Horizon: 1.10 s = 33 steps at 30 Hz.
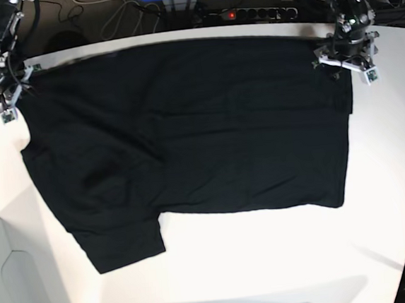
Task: Fold the T-shirt properly
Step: 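Return the right gripper to the shoulder corner beside the left gripper's edge, then move both grippers down the shirt sides to grasp the hem corners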
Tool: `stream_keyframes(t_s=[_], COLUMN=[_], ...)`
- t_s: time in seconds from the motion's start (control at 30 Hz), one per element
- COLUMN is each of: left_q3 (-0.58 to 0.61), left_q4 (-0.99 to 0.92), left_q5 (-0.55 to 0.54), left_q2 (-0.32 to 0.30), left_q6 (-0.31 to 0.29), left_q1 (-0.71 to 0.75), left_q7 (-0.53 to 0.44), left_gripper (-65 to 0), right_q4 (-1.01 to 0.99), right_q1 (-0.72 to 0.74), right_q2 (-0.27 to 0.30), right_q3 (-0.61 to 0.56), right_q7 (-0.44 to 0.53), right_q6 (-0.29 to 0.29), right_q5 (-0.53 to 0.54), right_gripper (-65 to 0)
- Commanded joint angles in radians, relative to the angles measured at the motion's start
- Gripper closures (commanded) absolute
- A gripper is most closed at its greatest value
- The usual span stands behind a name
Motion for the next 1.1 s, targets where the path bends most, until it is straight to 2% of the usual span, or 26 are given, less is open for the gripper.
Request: stream_keyframes(t_s=[0.0, 0.1, 0.37, 0.63, 0.73, 0.83, 1.0, 1.07], left_q3=[-0.002, -0.005, -0.010, -0.011, -0.020, -0.068, -0.131, -0.139], left_q4=[-0.007, -0.013, 0.000, 0.089, 0.133, 0.173, 0.211, 0.219], left_q5=[0.024, 0.024, 0.024, 0.024, 0.024, 0.017, 0.013, 0.013], left_q2=[-0.007, -0.008, -0.008, -0.008, -0.008, -0.002, -0.007, -0.008], left_q6=[0.006, 0.006, 0.006, 0.006, 0.006, 0.006, 0.006, 0.006], left_q1=[0.007, -0.007, -0.004, 0.024, 0.039, 0.041, 0.028, -0.022], left_q7=[0.033, 0.033, 0.038, 0.041, 0.041, 0.043, 0.041, 0.041], left_gripper=[-40.4, -40.4, -40.4, -40.4, -40.4, -40.4, -40.4, -40.4], right_q4=[-0.014, -0.037, -0.032, 0.095, 0.138, 0.171, 0.184, 0.178], right_q1=[-0.004, -0.013, -0.090, -0.147, -0.144, -0.131, -0.009, 0.057], right_q2=[0.012, 0.014, 0.014, 0.014, 0.006, 0.006, 0.005, -0.004], right_q3=[0.019, 0.041, 0.047, 0.054, 0.120, 0.157, 0.157, 0.143], right_q7=[-0.011, 0.037, 0.051, 0.043, 0.043, 0.049, 0.042, 0.042], right_q6=[-0.004, -0.004, -0.004, -0.004, -0.004, -0.004, -0.004, -0.004], right_q5=[-0.025, -0.025, -0.027, -0.027, -0.027, -0.022, -0.022, -0.020], right_gripper=[-29.8, -29.8, -29.7, -29.7, -29.7, -29.8, -29.8, -29.8])
